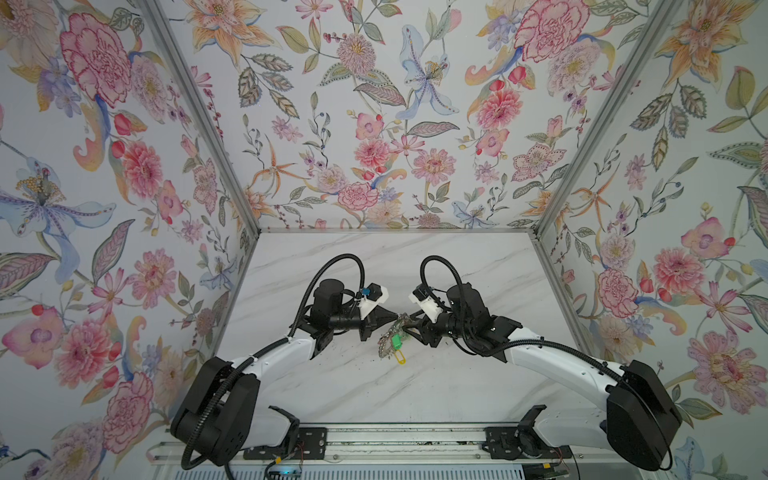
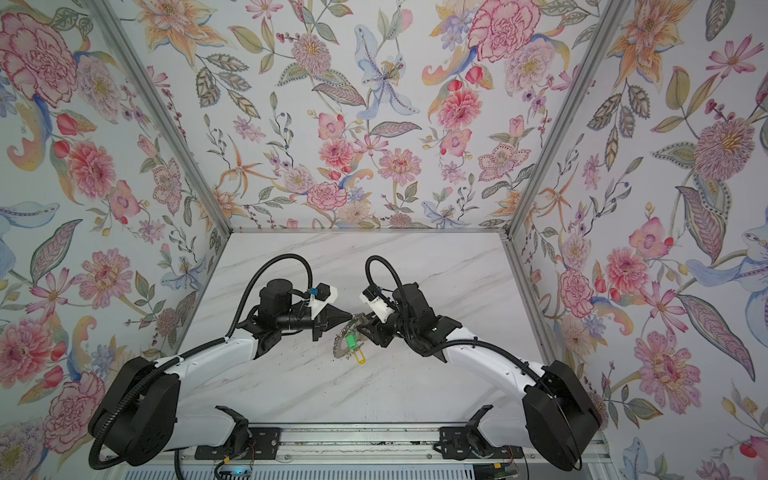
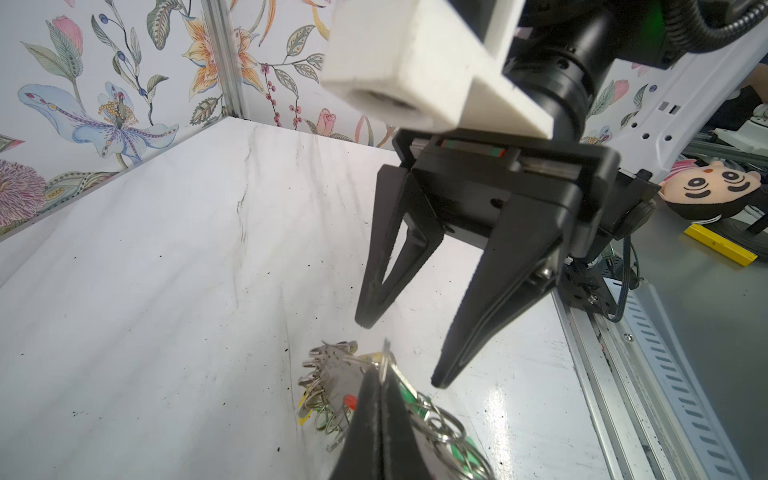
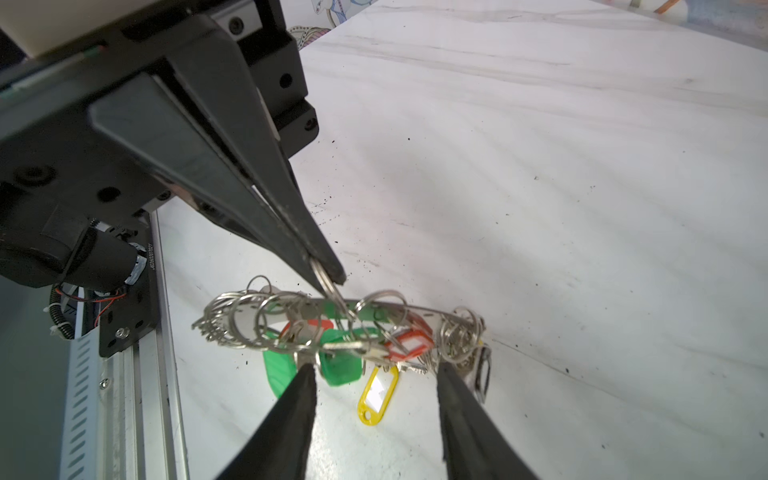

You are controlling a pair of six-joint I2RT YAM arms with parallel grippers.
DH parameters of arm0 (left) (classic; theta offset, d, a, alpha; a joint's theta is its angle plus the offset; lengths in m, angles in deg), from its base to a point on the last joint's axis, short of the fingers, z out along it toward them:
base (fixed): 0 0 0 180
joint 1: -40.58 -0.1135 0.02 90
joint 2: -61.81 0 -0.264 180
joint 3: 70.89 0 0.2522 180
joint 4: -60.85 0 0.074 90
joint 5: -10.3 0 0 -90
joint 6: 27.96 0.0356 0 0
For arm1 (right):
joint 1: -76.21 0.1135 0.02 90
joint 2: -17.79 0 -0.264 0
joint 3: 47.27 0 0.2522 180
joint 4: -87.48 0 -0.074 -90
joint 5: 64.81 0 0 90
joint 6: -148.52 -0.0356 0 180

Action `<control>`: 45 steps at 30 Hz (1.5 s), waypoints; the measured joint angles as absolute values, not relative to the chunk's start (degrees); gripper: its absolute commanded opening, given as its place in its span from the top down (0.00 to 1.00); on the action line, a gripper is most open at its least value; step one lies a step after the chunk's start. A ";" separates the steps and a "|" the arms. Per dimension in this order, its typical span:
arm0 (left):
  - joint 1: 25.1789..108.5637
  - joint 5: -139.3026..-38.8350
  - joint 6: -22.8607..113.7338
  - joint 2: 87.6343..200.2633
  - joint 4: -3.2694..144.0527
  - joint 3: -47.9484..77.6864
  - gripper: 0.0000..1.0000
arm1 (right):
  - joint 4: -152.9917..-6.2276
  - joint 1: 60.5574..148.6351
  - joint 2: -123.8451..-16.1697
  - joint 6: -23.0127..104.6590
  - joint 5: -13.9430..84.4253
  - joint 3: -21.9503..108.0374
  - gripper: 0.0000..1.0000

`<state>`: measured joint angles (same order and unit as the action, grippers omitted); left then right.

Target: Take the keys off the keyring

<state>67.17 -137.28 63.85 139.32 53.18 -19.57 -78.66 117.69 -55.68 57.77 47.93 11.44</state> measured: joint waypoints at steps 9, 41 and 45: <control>67.21 -138.02 63.82 139.56 53.16 -19.48 1.00 | -84.54 114.19 -55.72 53.29 53.33 7.72 0.58; 67.21 -137.89 63.78 139.23 52.92 -19.48 1.00 | -94.94 116.64 -63.77 47.58 59.32 7.75 0.82; 67.21 -137.41 63.80 138.84 52.94 -19.48 1.00 | -94.66 116.35 -63.09 47.50 59.23 7.61 0.85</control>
<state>67.21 -137.41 63.80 138.84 52.94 -19.48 -94.66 116.35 -63.09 47.50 59.23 7.61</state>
